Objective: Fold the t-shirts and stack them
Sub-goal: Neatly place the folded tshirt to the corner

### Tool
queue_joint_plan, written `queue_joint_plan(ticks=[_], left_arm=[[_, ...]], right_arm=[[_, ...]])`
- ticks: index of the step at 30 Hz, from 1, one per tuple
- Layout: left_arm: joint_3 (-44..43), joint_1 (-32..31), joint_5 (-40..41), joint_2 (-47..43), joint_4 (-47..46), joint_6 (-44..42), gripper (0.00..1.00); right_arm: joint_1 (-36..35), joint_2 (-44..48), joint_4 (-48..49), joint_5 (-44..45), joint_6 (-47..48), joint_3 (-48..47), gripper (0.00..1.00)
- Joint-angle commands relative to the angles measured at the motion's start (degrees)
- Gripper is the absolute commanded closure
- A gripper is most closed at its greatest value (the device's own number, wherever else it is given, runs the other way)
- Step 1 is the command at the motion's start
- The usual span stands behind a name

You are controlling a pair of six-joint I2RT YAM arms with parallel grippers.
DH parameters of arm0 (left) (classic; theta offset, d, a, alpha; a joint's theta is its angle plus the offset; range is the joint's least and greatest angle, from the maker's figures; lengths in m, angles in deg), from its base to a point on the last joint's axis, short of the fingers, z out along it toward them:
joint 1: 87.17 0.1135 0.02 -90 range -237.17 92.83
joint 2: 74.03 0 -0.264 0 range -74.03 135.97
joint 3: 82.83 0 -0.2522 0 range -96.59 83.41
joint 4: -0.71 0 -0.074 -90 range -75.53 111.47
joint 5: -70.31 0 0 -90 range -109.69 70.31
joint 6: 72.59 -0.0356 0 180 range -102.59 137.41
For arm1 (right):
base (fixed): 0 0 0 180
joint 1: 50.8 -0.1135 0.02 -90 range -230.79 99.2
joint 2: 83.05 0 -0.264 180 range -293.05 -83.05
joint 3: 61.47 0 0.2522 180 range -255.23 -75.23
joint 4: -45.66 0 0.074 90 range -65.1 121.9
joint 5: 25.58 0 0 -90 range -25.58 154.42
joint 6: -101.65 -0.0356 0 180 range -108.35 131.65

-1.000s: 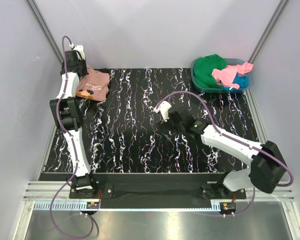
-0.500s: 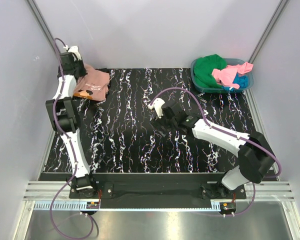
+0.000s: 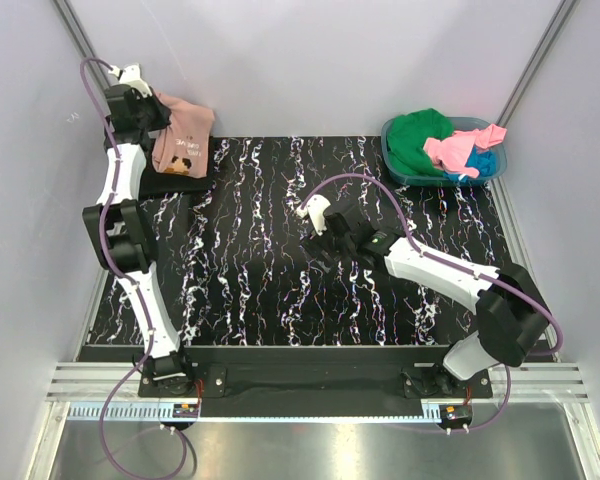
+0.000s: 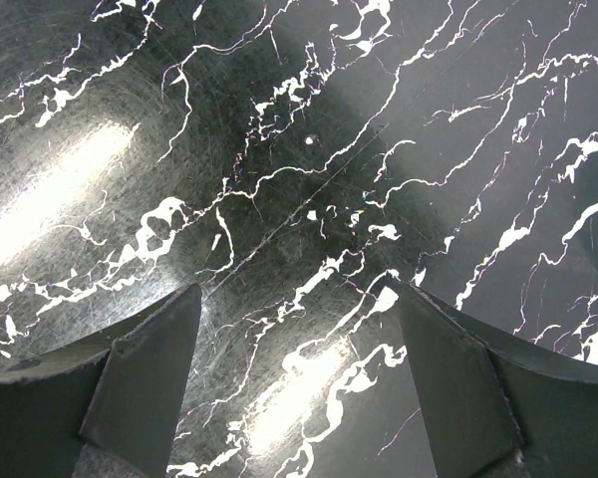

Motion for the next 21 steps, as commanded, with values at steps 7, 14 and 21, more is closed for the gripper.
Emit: queue_joint_plan(ticks=[7,14,21], left_arm=[[-9.60,4.12,-1.81,10.39,-4.19,3.16,1.00],[-13.40,5.44,-0.58,14.63,-3.56,0.88,1.00],[-10.16,4.04,-1.64,7.54,-4.53,3.78,1.00]], right_arm=[[0.70,0.21,1.83,-0.56,-1.06,-0.75,0.13],[0.78,-2.69,0.78,-0.65,-1.24,-3.04,0.14],[0.78,-4.19,0.08,-0.92,-2.21,-5.06,0.14]])
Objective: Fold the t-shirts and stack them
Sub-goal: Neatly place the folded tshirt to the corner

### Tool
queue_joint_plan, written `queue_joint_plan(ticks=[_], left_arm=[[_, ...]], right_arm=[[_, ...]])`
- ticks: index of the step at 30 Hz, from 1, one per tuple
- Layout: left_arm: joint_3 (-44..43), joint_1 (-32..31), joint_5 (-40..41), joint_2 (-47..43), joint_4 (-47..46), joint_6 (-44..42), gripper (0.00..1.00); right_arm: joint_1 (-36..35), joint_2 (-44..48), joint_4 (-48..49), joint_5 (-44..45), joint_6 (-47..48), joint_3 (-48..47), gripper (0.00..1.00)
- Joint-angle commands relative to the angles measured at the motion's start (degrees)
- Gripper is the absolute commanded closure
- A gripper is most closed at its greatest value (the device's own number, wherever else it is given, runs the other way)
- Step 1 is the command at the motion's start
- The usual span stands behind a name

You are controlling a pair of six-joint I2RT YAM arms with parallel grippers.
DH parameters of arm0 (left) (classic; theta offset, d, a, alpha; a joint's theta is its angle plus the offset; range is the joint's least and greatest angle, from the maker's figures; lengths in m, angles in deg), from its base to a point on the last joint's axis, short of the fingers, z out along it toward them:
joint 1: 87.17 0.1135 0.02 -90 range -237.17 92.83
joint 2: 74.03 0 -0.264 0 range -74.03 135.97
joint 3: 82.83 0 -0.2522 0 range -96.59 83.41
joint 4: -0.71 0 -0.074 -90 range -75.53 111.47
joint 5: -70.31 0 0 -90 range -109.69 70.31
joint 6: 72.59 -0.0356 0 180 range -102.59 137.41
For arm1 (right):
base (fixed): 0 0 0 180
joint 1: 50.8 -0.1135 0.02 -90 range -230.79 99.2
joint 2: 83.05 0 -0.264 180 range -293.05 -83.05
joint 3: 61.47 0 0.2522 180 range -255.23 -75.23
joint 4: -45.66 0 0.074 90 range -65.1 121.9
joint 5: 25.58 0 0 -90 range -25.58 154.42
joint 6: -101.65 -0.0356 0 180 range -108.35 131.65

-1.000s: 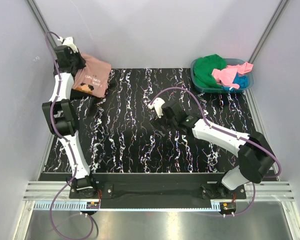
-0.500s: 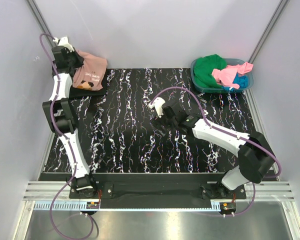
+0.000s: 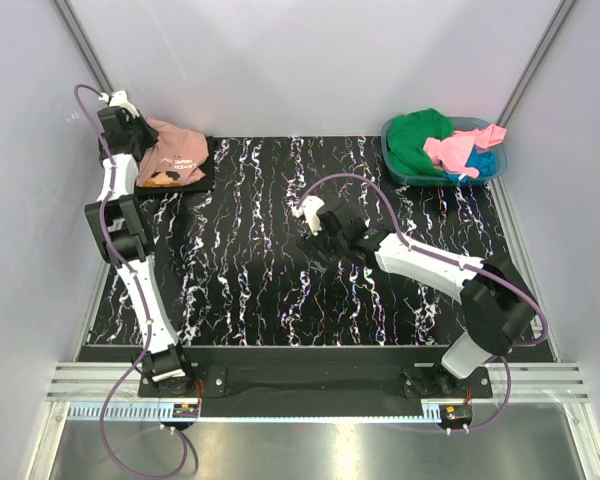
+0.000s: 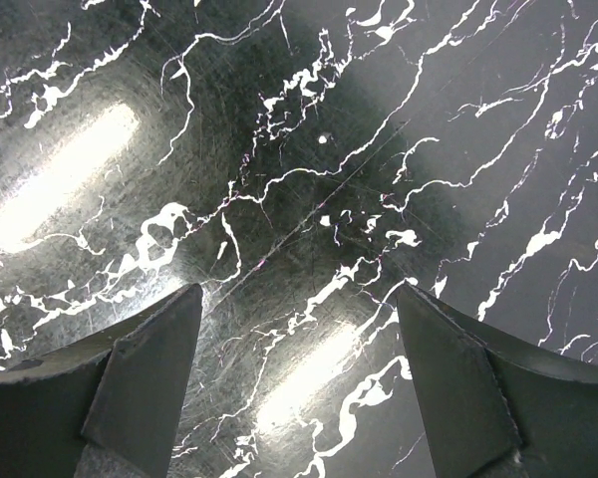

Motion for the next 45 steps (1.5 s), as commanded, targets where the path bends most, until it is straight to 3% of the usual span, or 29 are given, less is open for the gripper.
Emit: queue_joint_plan(ticks=[1,6,14,23,33,40,45], left_arm=[[0.49,-2.15,-1.07,-9.84,-5.03,1.24,1.00],[9.36,-6.20,-0.46,-20.11,-6.17,3.17,1.00],[15.53,-9.71,0.34,-28.66,-7.67,5.02,1.00],[14.57,-9.19,-0.28,-25.94,-6.52,3.70,1.00],[9.91,-6.73,-2.92,-17.24,-4.33,2.92,1.00],[9.46,-7.51,-3.09,-19.34,-3.80,3.96,1.00],[18.60,-9.10,-2.39,-26.62,-9.24,6.87,1.00]], right_arm=[[0.61,0.82,0.19,0.24,-1.09,-3.05,0.14],[0.61,5.02,1.06,-0.02,-1.62,-0.24,0.14],[0.61,11.10,0.71,0.07,-2.76,4.59,0.15],[0.61,12.33,0.71,0.24,-2.59,5.74,0.15],[0.61,6.01,1.33,-0.46,-2.41,1.27,0.15],[0.61,5.30,1.85,-0.55,-2.67,0.73,0.16],[0.61,6.79,2.12,-0.90,-3.03,2.57,0.16]])
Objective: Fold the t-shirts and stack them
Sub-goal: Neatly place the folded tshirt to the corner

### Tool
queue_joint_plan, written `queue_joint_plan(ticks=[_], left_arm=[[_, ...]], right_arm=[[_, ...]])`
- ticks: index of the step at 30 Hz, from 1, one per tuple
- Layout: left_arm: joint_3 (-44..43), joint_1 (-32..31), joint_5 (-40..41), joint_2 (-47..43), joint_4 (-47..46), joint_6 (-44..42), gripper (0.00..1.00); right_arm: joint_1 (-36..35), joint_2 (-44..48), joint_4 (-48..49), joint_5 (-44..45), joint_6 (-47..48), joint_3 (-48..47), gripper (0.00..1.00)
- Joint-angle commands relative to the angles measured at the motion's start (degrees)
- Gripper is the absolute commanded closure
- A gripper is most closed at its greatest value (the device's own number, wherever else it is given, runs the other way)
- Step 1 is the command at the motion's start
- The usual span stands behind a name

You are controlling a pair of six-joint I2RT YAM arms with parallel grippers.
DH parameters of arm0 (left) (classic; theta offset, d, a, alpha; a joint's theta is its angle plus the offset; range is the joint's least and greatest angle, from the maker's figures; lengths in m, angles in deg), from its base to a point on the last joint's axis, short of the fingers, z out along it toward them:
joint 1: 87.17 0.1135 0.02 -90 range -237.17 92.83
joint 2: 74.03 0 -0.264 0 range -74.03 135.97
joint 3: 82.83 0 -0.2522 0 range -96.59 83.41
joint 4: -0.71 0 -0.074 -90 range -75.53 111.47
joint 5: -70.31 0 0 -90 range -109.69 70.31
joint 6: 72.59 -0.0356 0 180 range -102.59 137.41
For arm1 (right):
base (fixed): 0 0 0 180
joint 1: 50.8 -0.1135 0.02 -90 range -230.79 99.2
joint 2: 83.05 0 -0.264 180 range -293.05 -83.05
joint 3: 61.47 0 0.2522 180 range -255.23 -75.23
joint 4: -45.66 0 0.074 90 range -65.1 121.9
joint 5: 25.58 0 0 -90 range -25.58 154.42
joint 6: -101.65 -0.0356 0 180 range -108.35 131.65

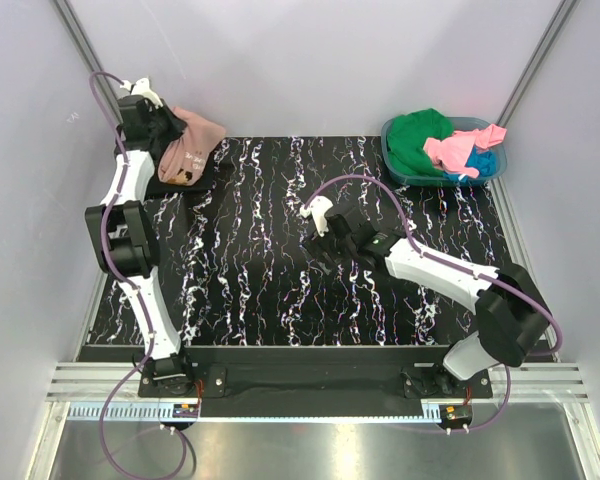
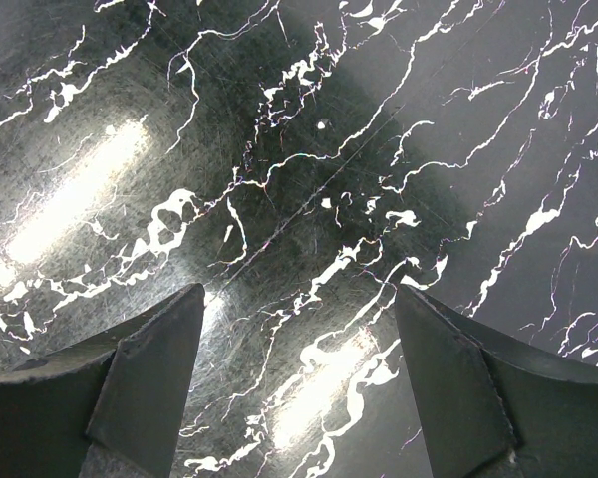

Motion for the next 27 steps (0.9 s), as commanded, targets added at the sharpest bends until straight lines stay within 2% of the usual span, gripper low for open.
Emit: queue_joint_plan(ticks=[1,8,27], left_arm=[[2.17,-2.04,-1.43,-9.46,-7.94,1.64,1.00],[5.42,-3.10,-0.90,-12.45,-9.17,3.40,1.00],[1.74,-0.29,-2.57,-6.04,-7.06,2.08,1.00]], right_arm=[[0.35,2.42,1.86,-0.50,-0.88,-0.25,0.16],[0.35,4.62,1.15,-0.59,-0.01,0.99,0.16],[0.35,-0.65,2.12,-1.12,0.44,-2.35,0.16]])
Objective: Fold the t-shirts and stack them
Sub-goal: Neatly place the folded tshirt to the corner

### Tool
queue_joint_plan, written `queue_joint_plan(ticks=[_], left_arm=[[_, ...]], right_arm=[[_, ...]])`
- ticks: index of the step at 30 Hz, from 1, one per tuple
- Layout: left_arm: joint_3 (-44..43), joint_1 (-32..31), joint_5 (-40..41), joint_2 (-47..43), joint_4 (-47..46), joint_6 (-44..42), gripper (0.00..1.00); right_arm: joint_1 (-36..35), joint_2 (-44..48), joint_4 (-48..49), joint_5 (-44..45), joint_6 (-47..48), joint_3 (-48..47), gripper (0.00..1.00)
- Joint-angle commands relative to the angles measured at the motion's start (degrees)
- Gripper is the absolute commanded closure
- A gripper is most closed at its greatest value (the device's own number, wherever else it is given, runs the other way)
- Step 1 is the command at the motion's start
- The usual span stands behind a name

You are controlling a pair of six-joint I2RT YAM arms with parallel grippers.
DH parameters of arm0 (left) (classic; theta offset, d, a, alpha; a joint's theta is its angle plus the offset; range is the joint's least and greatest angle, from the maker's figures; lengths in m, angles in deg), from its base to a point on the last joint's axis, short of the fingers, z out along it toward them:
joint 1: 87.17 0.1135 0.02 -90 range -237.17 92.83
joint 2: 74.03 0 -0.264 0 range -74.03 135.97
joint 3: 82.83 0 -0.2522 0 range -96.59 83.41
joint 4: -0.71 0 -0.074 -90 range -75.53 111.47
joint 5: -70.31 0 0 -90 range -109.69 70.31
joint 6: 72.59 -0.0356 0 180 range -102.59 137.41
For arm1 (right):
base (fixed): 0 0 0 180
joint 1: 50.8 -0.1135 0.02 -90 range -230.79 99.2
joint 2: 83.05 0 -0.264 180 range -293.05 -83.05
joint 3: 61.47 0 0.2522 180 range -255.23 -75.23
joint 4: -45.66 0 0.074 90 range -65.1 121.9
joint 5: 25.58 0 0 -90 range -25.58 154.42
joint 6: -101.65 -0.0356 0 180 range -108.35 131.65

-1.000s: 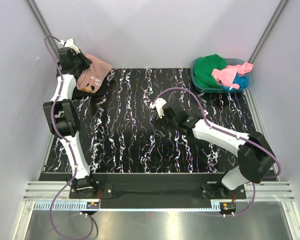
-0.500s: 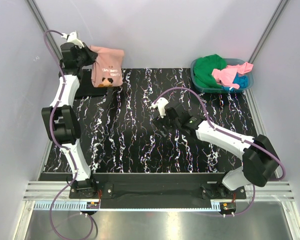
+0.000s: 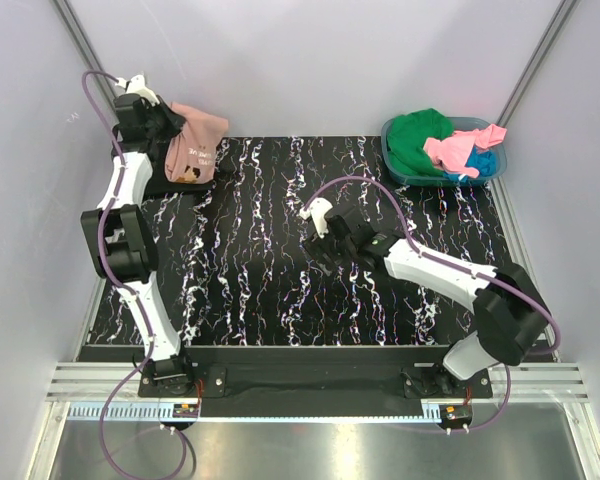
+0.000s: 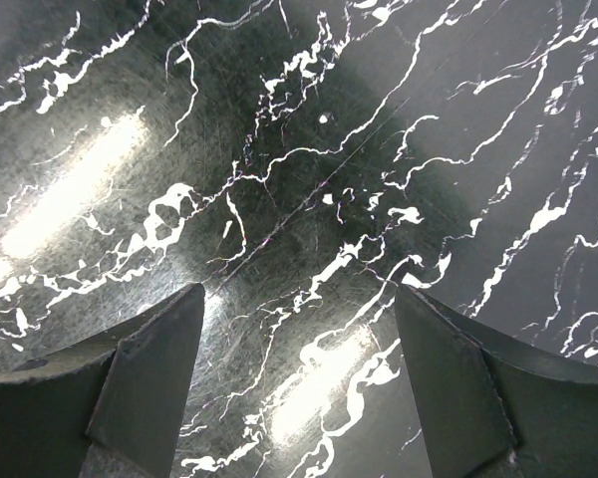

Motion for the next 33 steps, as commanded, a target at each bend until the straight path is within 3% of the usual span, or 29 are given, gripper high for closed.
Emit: queue_joint_plan(ticks=[1,20,33], left_arm=[[-3.71,0.35,-2.09,-0.02,-3.95,-0.10,1.00],[3.85,-2.03,-1.65,-9.07,-5.44,1.74,1.00],[2.97,-0.89,-2.35,-4.95,-5.62,1.04,1.00]], right_arm=[[0.35,-1.19,1.86,-1.25,-0.15,-3.16,0.16],[0.35,2.32,1.68,-1.60,-0.95,-0.52,0.17],[0.35,-0.05,1.77,-1.60,-0.33,-2.02,0.16]])
